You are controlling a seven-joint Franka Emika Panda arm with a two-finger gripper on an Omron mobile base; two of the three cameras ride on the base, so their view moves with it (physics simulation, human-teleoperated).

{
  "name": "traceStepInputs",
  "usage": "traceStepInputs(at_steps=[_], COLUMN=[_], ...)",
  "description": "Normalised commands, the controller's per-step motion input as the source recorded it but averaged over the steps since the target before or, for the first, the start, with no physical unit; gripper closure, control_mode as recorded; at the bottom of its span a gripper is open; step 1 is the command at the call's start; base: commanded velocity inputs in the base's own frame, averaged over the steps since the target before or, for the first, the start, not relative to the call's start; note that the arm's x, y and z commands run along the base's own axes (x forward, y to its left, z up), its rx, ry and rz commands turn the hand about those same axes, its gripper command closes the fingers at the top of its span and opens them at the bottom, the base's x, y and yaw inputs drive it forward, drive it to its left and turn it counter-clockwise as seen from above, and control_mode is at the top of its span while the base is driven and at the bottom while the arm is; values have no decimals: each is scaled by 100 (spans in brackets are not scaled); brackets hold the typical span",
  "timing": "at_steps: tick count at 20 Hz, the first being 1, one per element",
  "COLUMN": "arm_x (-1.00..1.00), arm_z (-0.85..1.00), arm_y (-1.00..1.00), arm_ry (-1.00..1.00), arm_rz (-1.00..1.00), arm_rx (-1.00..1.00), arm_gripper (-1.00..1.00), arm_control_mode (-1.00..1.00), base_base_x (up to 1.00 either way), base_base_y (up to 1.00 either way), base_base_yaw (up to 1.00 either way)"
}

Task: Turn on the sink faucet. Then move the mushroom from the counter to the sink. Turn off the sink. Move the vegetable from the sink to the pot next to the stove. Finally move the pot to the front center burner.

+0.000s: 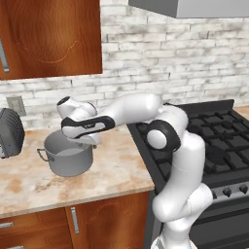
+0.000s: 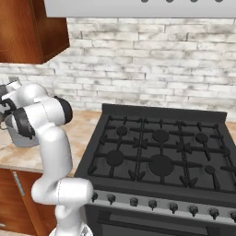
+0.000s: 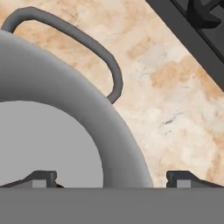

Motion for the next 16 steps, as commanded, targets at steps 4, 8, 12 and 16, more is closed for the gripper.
traceStepInputs(at_steps=[4,8,12,16], arm_x=[1,-2,-6,-33], arm_z=[-35,-15,0,3], arm_y=[13,0,-19,-41], arm_ry=[2,0,-13,-24], arm_rz=[0,0,-3,-14], arm_rx=[0,0,1,1], arm_gripper=[100,100,100,100], arm_control_mode=[-100,-100,-100,-100], base_base_x=[0,0,0,0], base_base_y=[0,0,0,0], base_base_yaw=[0,0,0,0])
